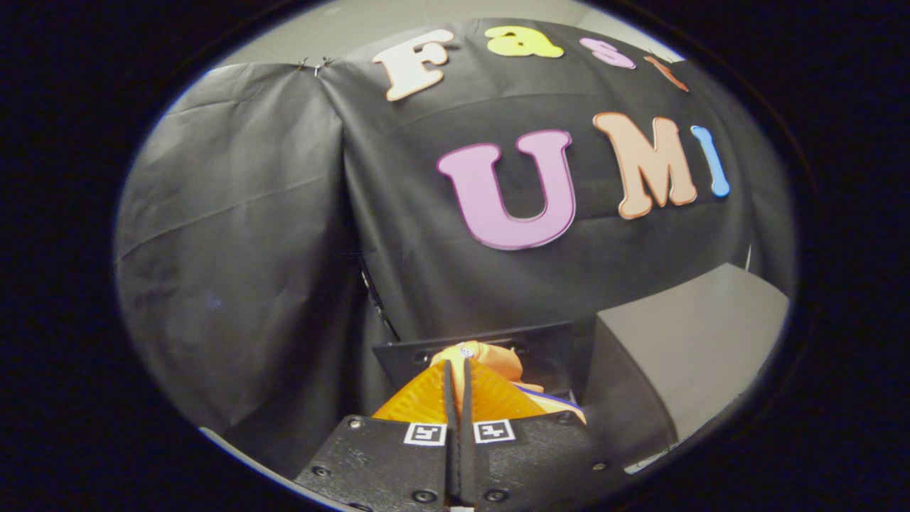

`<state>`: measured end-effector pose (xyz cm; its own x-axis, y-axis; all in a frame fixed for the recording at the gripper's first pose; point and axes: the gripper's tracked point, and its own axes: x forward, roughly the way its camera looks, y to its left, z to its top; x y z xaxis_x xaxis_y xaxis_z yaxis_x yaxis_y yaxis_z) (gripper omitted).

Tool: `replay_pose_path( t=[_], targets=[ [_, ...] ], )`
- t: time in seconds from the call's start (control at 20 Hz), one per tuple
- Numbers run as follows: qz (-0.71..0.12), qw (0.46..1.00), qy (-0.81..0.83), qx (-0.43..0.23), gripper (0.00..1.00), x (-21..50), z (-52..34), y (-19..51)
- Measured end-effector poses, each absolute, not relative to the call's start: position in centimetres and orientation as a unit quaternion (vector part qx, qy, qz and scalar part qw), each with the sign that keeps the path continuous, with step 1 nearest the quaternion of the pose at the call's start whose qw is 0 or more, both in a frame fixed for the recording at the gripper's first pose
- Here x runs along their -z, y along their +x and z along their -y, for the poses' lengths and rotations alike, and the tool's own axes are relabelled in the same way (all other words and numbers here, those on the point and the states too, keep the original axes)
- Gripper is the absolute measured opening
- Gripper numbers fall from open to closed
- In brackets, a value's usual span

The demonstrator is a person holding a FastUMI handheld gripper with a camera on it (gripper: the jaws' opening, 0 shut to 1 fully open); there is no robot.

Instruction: Put the clothes into the washing machine and then close the washing machine lid.

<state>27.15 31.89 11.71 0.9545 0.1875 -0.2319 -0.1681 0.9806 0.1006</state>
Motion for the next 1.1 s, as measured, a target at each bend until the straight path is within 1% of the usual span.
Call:
replay_pose_path(
  t=[0.25, 0.8, 1.1],
  targets=[
    [-0.156, 0.982, 0.034, -0.098, 0.00, -5.6, -33.7, 28.5],
    [-0.240, 0.969, 0.016, -0.060, 0.00, 8.3, -33.7, 32.4],
    [-0.268, 0.963, 0.002, -0.033, 0.00, 13.4, -32.4, 33.3]
  ],
)
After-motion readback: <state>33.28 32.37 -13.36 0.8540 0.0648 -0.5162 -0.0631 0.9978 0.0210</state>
